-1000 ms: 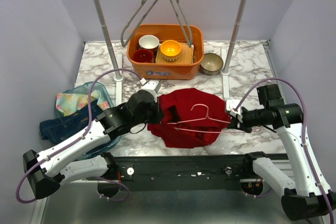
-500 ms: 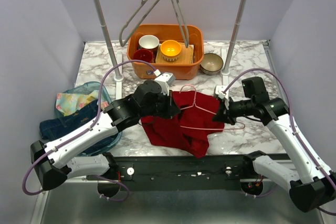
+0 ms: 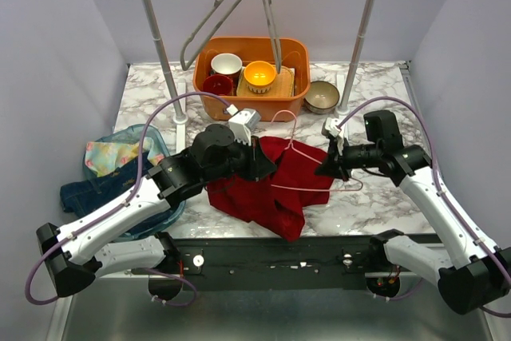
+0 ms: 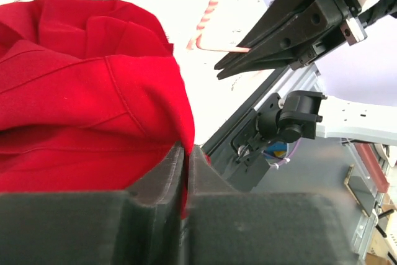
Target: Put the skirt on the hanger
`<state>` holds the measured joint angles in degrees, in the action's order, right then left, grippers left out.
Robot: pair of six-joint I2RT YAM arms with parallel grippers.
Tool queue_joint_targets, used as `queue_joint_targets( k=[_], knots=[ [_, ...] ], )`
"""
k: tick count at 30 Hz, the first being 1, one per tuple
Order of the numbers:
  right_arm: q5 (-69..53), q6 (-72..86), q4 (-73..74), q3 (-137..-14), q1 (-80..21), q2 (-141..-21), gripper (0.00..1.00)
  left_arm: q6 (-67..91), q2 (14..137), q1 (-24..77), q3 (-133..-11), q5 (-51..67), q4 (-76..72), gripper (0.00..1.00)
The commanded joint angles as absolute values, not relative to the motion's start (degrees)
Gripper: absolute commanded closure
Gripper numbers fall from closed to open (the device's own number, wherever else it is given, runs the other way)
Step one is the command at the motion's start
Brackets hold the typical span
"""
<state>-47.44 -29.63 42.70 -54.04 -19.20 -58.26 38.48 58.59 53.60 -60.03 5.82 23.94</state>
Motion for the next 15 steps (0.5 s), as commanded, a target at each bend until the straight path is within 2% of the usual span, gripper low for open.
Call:
queue_joint_targets(
  k=[1,2,3,5,6,9,10,15],
  knots=[
    [-51.68,-27.34,36.21,-53.7,-19.69,-59.85,0.99,38.32,59.94,54.32,-59.06,10.37,19.42,0.68],
    [-51.16,-26.9,35.86,-53.61,-19.69,-59.94,0.99,37.97,60.03,54.23,-58.98,10.55,19.6,0.63],
    [-50.8,-26.72,34.99,-53.44,-19.69,-60.03,0.99,37.27,60.03,54.23,-58.8,10.98,20.3,0.52],
    [-49.66,-25.76,33.58,-52.56,-19.6,-59.68,0.99,36.22,60.03,54.23,-58.8,11.51,21.53,0.4],
    [-49.48,-25.67,32.62,-52.38,-19.69,-59.59,0.99,35.43,59.86,53.97,-58.97,11.77,23.01,0.3],
    [-49.75,-25.58,30.68,-51.33,-19.69,-59.68,0.99,30.25,58.28,53.79,-60.98,11.08,28.79,0.18],
    [-49.92,-25.49,30.24,-51.07,-19.69,-59.76,0.99,25.45,57.31,53.79,-61.95,9.77,31.09,0.17],
    [-50.01,-25.75,26.9,-49.75,-19.69,-61.87,0.99,7.86,53.27,53.7,-66.8,-7.79,41.74,0.11]
  ],
)
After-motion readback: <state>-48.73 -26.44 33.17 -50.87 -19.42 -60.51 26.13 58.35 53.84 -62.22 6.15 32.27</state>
